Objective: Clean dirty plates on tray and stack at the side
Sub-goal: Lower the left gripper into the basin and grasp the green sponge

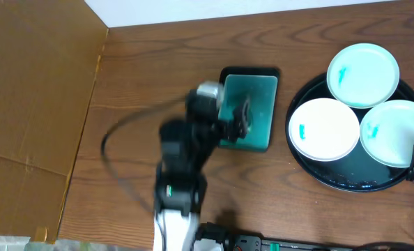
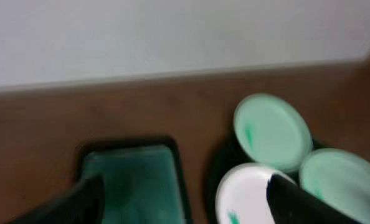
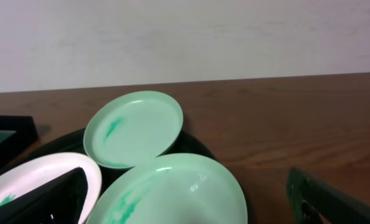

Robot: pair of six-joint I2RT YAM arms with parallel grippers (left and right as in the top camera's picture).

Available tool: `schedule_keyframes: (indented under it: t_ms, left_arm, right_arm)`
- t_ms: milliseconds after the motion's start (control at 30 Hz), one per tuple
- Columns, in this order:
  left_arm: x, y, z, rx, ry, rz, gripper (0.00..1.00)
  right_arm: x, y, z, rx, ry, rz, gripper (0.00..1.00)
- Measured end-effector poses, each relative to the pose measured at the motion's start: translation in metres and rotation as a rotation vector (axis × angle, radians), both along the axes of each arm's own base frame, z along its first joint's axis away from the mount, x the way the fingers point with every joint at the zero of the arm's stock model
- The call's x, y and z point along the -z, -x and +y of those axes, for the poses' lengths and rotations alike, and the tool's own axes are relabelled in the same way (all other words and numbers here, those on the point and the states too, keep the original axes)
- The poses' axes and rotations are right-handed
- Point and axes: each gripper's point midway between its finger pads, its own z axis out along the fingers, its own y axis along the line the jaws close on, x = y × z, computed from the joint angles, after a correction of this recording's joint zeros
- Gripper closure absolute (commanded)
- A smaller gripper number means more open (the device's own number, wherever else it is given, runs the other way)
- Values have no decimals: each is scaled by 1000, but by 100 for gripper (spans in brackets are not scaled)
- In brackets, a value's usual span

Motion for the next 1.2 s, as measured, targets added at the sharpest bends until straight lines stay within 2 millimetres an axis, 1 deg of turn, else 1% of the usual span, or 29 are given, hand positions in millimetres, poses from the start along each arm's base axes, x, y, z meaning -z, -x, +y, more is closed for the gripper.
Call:
schedule_keyframes:
  t_ms: [100,167,233,267,333,400,467,533,567,600,767,1000,1067,1200]
  left_arm:
    - [19,-24,-10,50,20,121,17]
    - [35,-35,-11,47,33,200,17]
    - [53,-43,-6,-7,45,298,17]
    - [64,-47,0,-54,41,361,17]
    - [83,-49,12,-152,10,489,17]
    - [98,-50,23,-244,-32,600,17]
    - [110,-55,31,-317,-69,666,17]
    - [121,-60,32,-349,-91,699,17]
    - [129,-62,31,-359,-98,721,0]
    - [135,-62,29,-359,-105,739,2]
    - [169,-66,26,-380,-124,821,2]
    - [224,-56,32,-457,-127,1002,2]
    - [236,-55,32,-464,-133,1032,2]
    - [253,-53,32,-465,-148,1074,2]
  right_arm:
    - [0,0,0,0,0,0,1]
    - [0,0,0,0,0,0,1]
    - [0,0,0,0,0,0,1]
    - [0,0,0,0,0,0,1]
    - [0,0,0,0,0,0,1]
    - [0,0,0,0,0,0,1]
    - [0,0,0,0,0,0,1]
    - [0,0,0,0,0,0,1]
    - [0,0,0,0,0,0,1]
    - [0,0,0,0,0,0,1]
    - [0,0,0,0,0,0,1]
    - [0,0,0,0,0,0,1]
    - [0,0,0,0,0,0,1]
    - [0,0,0,0,0,0,1]
